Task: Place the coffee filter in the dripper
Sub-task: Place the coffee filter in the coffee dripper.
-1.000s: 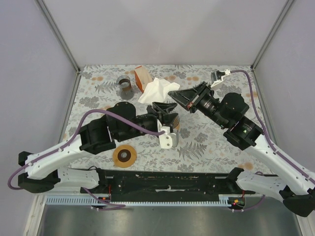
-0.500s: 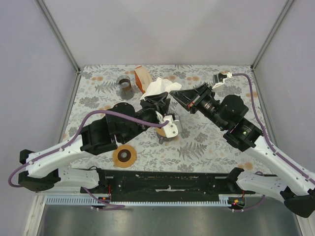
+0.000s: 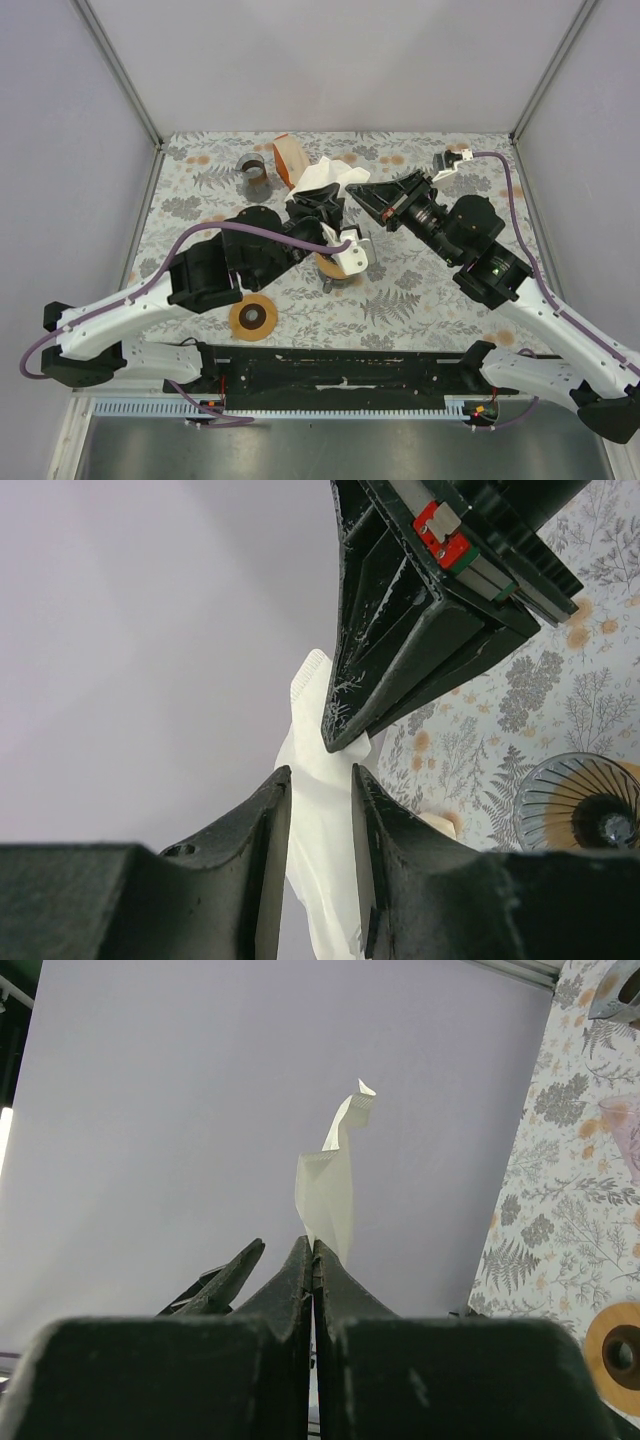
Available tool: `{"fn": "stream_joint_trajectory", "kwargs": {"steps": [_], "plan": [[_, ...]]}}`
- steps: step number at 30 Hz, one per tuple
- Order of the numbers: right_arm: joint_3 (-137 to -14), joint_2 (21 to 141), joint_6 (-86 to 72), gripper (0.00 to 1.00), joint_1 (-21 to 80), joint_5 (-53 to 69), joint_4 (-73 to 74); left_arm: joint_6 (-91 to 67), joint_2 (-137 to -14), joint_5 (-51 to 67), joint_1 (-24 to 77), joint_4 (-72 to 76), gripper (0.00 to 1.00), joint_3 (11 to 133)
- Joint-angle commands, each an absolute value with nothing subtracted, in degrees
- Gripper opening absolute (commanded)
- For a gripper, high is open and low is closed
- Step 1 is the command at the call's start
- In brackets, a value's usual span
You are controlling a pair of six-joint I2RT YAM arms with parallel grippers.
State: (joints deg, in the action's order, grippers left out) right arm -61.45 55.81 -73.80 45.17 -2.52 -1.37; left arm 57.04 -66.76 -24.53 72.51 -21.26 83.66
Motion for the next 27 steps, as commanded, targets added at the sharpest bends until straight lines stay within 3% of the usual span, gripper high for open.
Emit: {"fn": "stream_joint_trajectory", "kwargs": {"steps": [1, 11, 27], "plan": [[-60.82, 54.49, -74.88, 0.00, 45.44, -4.13, -4.04, 55.81, -66.88, -24.26, 73.13, -22.58, 0.38, 87.18], [-60.29, 53.88, -74.62, 0.00, 45.44, -4.13, -4.48, 54.84, -67.85, -23.29, 73.92, -25.14, 0.42, 87.54], [-59.85, 54.32, -74.97, 0.00, 45.70, -3.60, -5.71, 57.57, -67.94, -27.42, 74.27, -21.36, 0.28, 87.10]]}}
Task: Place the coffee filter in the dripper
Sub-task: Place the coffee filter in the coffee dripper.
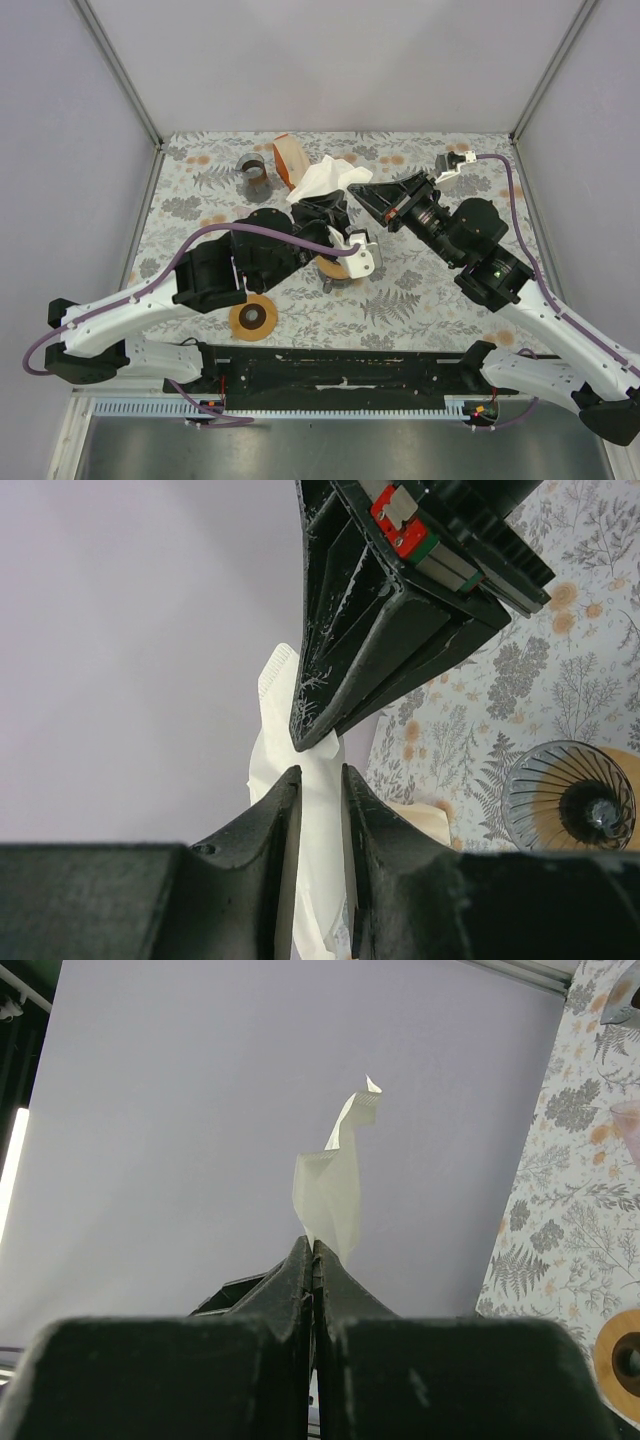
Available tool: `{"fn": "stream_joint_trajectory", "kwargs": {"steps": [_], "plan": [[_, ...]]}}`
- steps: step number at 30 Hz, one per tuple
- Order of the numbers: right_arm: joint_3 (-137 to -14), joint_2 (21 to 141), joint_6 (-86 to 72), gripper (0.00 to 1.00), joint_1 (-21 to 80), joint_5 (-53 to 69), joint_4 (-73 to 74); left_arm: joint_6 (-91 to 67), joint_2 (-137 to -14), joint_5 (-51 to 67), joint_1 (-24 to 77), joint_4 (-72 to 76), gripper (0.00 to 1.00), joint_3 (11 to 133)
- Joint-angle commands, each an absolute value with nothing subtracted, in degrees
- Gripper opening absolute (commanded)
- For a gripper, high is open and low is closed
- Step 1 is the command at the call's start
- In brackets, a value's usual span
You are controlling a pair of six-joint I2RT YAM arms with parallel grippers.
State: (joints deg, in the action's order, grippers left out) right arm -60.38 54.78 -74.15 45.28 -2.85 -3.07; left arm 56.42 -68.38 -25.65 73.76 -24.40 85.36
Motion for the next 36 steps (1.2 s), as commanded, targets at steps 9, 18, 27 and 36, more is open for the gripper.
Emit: {"fn": "stream_joint_trajectory", "kwargs": {"steps": [9, 18, 27, 36], "plan": [[-60.03, 54.93, -75.15, 0.00, 46.05, -3.25, -6.50, 60.90, -68.20, -29.00, 74.18, -18.55, 0.27, 86.31], [-60.29, 55.20, -75.41, 0.00, 46.76, -3.25, -7.12, 65.12, -68.47, -30.76, 74.27, -18.54, 0.28, 84.90], [-59.77, 54.23, -75.59, 0.00, 46.93, -4.30, -7.30, 62.41, -69.00, -29.72, 74.27, -25.39, 0.32, 87.01], [-59.50, 53.88, -75.59, 0.00, 46.93, -5.19, -7.30, 59.41, -68.82, -27.69, 74.71, -25.75, 0.38, 88.86]]}}
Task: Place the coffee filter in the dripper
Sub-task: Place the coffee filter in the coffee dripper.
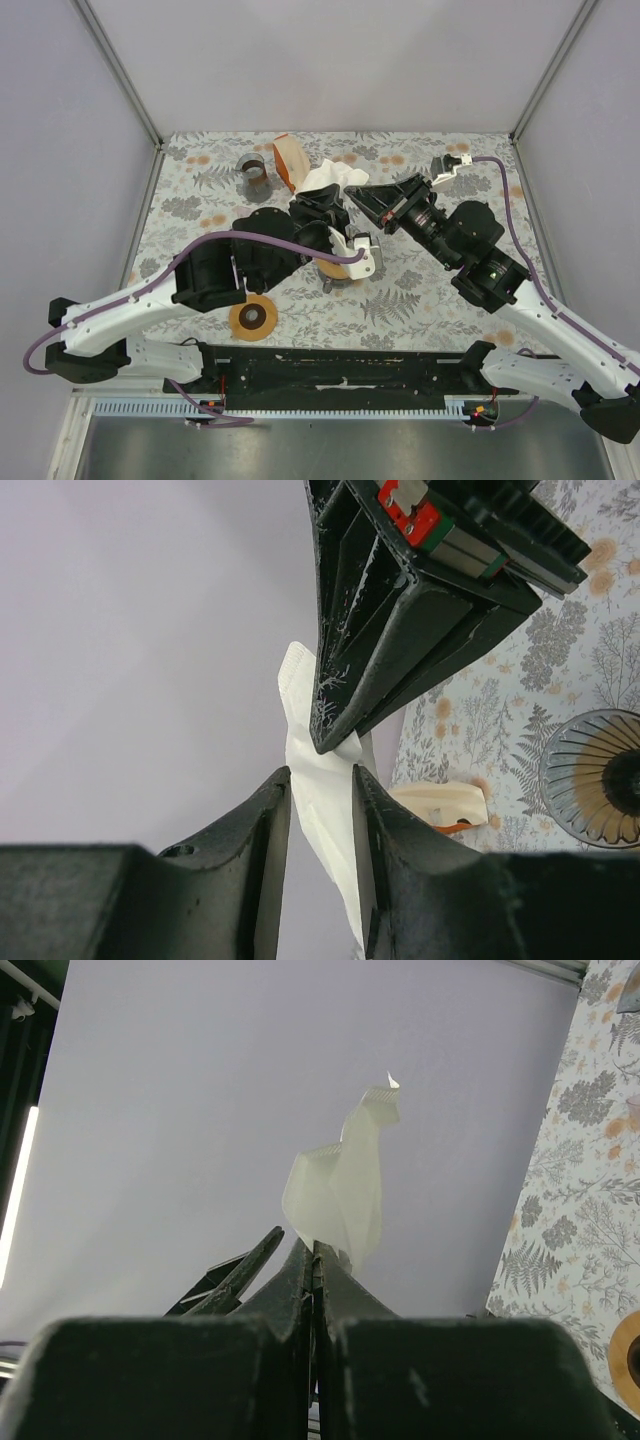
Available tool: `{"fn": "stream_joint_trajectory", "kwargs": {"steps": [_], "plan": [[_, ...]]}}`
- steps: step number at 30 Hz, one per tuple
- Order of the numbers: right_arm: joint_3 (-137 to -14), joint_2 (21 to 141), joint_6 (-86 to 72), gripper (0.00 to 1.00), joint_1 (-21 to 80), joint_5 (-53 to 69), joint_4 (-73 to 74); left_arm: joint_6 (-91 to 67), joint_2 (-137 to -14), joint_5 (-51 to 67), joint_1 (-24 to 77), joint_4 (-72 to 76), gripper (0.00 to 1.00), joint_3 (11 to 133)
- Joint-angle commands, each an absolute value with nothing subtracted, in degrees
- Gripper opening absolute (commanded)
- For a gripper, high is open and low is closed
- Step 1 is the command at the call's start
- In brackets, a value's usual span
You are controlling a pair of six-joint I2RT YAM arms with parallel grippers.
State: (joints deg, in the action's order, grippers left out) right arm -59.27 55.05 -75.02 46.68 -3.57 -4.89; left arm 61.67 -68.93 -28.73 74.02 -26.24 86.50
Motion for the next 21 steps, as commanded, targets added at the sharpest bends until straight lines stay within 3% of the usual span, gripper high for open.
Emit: {"fn": "stream_joint_trajectory", "kwargs": {"steps": [1, 12, 21], "plan": [[-59.50, 53.96, -75.59, 0.00, 46.93, -5.27, -7.29, 59.50, -68.99, -27.60, 74.62, -25.66, 0.38, 88.77], [-59.24, 53.70, -75.59, 0.00, 46.93, -5.89, -7.38, 57.83, -70.40, -28.21, 75.32, -25.93, 0.42, 90.26], [-59.06, 53.96, -76.20, 0.00, 47.02, -5.01, -8.08, 64.94, -70.84, -34.27, 75.32, -18.55, 0.33, 87.63]]}}
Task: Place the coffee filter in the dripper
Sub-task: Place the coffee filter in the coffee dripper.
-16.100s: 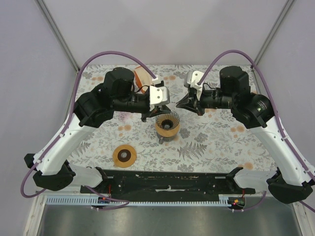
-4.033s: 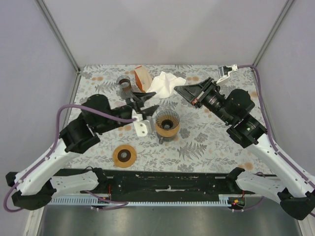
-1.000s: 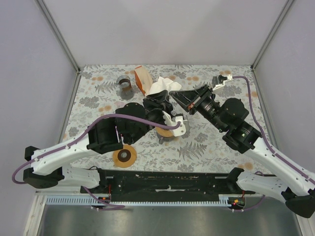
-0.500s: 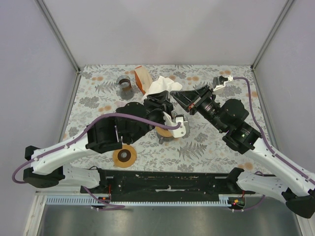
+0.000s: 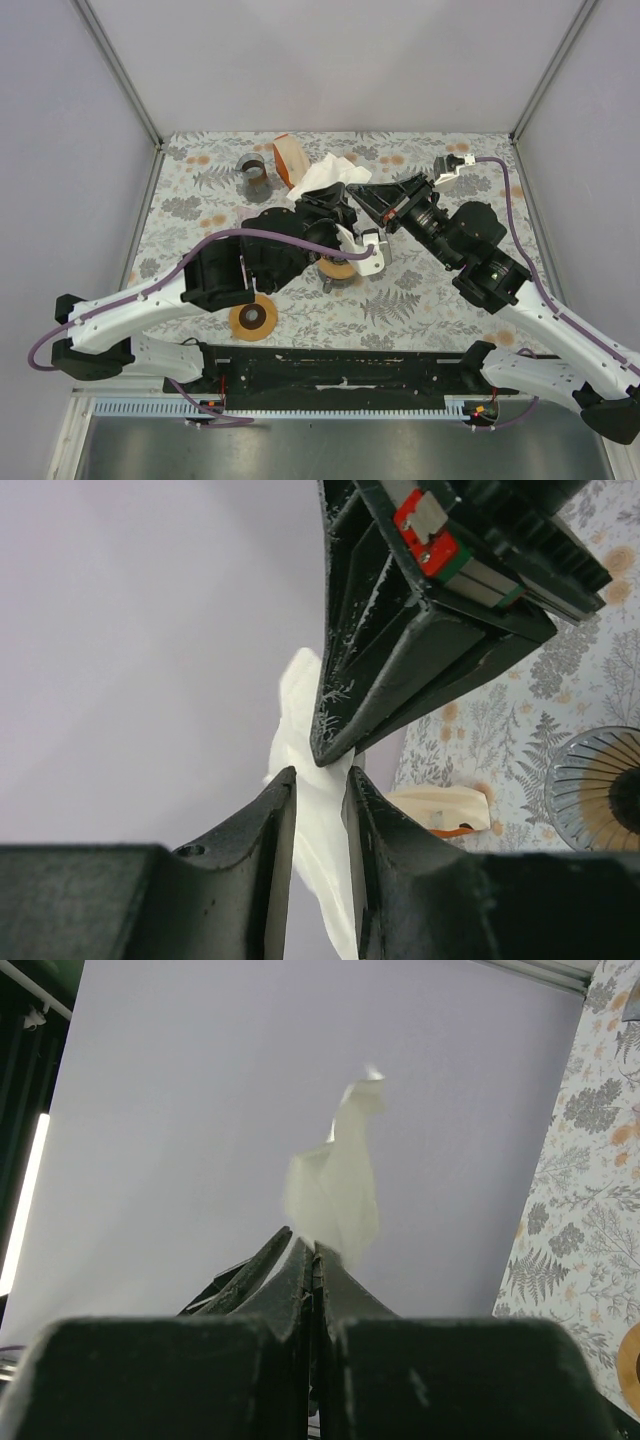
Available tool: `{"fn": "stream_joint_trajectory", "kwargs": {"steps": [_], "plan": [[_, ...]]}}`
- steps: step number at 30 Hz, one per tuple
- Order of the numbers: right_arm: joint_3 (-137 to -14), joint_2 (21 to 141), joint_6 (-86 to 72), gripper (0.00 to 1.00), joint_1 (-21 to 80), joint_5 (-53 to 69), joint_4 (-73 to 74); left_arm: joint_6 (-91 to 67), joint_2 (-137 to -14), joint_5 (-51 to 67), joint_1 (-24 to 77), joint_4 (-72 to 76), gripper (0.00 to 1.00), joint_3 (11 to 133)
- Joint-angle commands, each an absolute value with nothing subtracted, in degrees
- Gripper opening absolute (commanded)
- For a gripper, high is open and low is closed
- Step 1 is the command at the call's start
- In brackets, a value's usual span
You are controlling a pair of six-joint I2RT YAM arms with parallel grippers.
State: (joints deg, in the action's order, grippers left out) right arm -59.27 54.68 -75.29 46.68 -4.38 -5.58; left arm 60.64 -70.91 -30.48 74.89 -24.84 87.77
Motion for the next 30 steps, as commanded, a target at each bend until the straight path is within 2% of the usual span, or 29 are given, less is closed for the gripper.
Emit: {"fn": "stream_joint_trajectory", "kwargs": {"steps": [1, 8, 14, 20, 30], "plan": [[-58.98, 53.96, -76.46, 0.00, 47.02, -4.92, -8.09, 66.08, -70.67, -34.80, 75.24, -17.50, 0.32, 86.93], [-58.36, 53.61, -77.34, 0.00, 47.02, -5.01, -9.93, 73.47, -69.00, -36.56, 75.32, -11.78, 0.30, 82.27], [-58.10, 53.44, -77.43, 0.00, 47.02, -5.80, -9.49, 72.52, -68.12, -35.34, 75.76, -11.34, 0.27, 82.27], [-58.27, 54.05, -77.43, 0.00, 47.02, -5.80, -9.49, 59.79, -69.95, -30.68, 75.76, -20.45, 0.33, 91.21], [-58.80, 53.61, -77.17, 0.00, 47.02, -5.36, -9.76, 60.82, -70.31, -30.67, 75.76, -26.72, 0.36, 92.02]]}}
